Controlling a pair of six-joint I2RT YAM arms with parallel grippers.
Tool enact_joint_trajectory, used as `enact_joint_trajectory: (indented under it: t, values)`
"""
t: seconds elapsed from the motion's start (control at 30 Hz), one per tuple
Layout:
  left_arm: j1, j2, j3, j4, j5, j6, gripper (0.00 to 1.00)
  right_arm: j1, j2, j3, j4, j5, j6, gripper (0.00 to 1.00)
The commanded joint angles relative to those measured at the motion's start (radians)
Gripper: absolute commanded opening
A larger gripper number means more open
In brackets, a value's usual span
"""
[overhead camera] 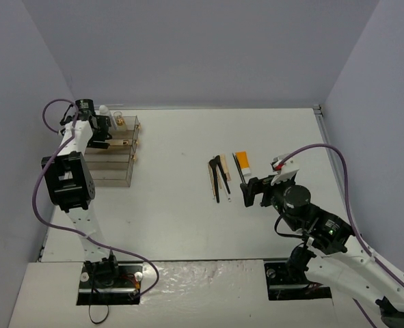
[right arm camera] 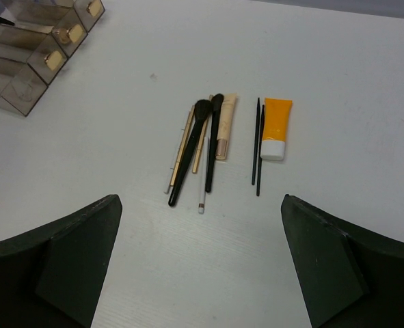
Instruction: Organize the makeup
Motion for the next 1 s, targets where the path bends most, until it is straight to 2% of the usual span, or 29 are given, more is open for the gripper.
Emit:
enact_joint_trajectory:
  t: [0.0, 0.13, 0.17, 0.27, 0.47, 0.6, 0.77, 0.97]
  values:
    - [0.003, -0.234, 0.005, -0.021, 0.048, 0.150, 0.75, -0.003, 0.146, 0.063, 0.068, 0.063, 0.030, 1.00]
    - [0.004, -0.389, -0.091, -0.003, 0.097, 0.297, 0.85, -0.039, 0.272, 0.084, 0.073, 0.059, 0.044, 0.99]
    - [0.005, -0.461, -0.143, 0.011, 0.128, 0.360, 0.90, -0.075, 0.326, 0.094, 0.083, 0.021, 0.045, 0.98]
    - [0.003, -0.596, -0.240, 0.024, 0.150, 0.532, 0.97, -0.184, 0.404, 0.102, 0.128, -0.044, 0.059, 0.95]
    - [0.002, -0.945, -0.512, 0.100, 0.198, 0.798, 0.97, -0.313, 0.578, 0.113, 0.231, -0.116, 0.058, 0.89]
    - [-0.018, -1.139, -0.659, 0.147, 0.264, 0.962, 0.97, -0.414, 0.688, 0.125, 0.285, -0.179, 0.045, 0.80]
    - [-0.081, -1.182, -0.786, 0.169, 0.333, 1.064, 0.97, -0.498, 0.795, 0.149, 0.333, -0.258, 0.001, 0.65]
    - [-0.149, -1.147, -0.795, 0.128, 0.338, 1.121, 0.97, -0.549, 0.933, 0.212, 0.383, -0.335, -0.054, 0.59]
